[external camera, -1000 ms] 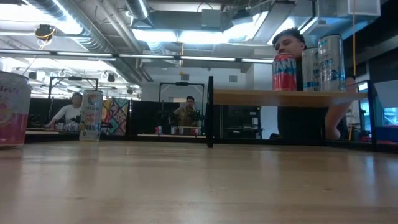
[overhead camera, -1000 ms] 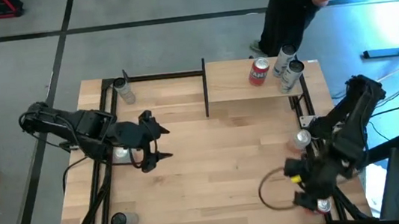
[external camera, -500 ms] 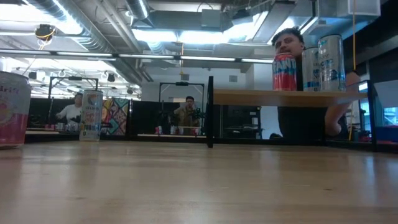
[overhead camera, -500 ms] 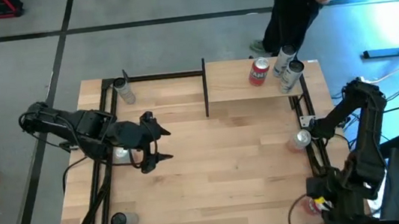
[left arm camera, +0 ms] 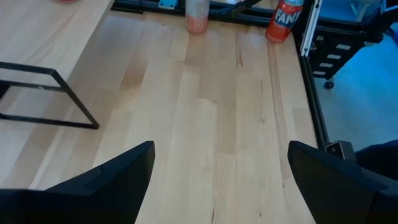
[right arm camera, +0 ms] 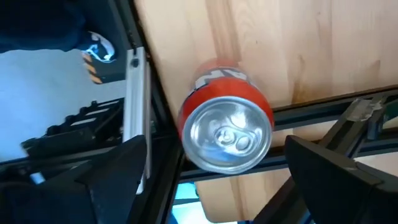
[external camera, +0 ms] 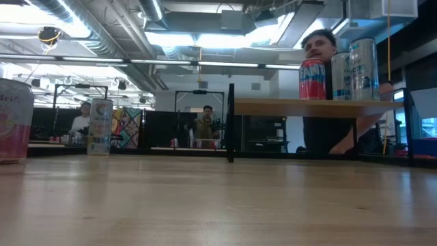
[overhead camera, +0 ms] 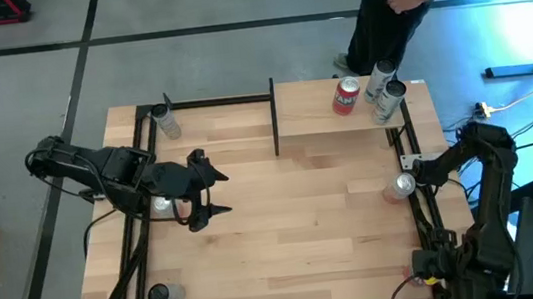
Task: Place canned beverage on shelf
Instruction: Put the orange soda can on the shelf aligned with the other orange soda can
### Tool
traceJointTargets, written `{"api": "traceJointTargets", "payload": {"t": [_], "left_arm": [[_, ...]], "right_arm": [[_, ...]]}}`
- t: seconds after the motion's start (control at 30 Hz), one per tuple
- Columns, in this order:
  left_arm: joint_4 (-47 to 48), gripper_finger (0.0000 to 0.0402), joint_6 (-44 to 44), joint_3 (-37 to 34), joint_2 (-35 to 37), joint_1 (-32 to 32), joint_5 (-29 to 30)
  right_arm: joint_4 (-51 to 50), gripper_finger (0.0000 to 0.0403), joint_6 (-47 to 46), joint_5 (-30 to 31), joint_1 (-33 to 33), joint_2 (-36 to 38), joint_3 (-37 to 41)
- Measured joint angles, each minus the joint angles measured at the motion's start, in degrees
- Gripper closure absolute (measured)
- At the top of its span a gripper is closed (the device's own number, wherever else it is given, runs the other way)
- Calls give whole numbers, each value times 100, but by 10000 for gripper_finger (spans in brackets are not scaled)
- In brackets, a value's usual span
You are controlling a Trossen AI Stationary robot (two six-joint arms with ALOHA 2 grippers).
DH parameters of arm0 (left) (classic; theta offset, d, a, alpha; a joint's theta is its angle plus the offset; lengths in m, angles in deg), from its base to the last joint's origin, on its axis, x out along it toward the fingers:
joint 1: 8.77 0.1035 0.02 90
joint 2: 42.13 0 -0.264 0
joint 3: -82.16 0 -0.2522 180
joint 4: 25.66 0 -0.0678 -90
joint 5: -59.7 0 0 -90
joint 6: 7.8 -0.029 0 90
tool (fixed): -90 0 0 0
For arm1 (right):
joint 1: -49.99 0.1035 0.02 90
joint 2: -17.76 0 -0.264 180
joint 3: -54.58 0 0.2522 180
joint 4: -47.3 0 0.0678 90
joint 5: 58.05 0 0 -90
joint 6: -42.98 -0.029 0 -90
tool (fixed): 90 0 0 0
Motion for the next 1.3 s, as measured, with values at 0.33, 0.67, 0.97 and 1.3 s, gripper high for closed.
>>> {"api": "traceJointTargets", "payload": {"t": [0.33, 0.67, 0.97, 1.3], "left_arm": [[-137, 44, -22, 0, 0, 0, 0], [-168, 44, -31, 0, 0, 0, 0], [-231, 44, -28, 0, 0, 0, 0], [-400, 44, -42, 0, 0, 0, 69]], "right_arm": [[-350, 33, 4, -31, 0, -426, 2], [118, 33, 140, -308, -2, -720, 396], [382, 117, 224, -648, -7, -715, 684], [100, 130, 799, -347, -159, -718, 183]]}}
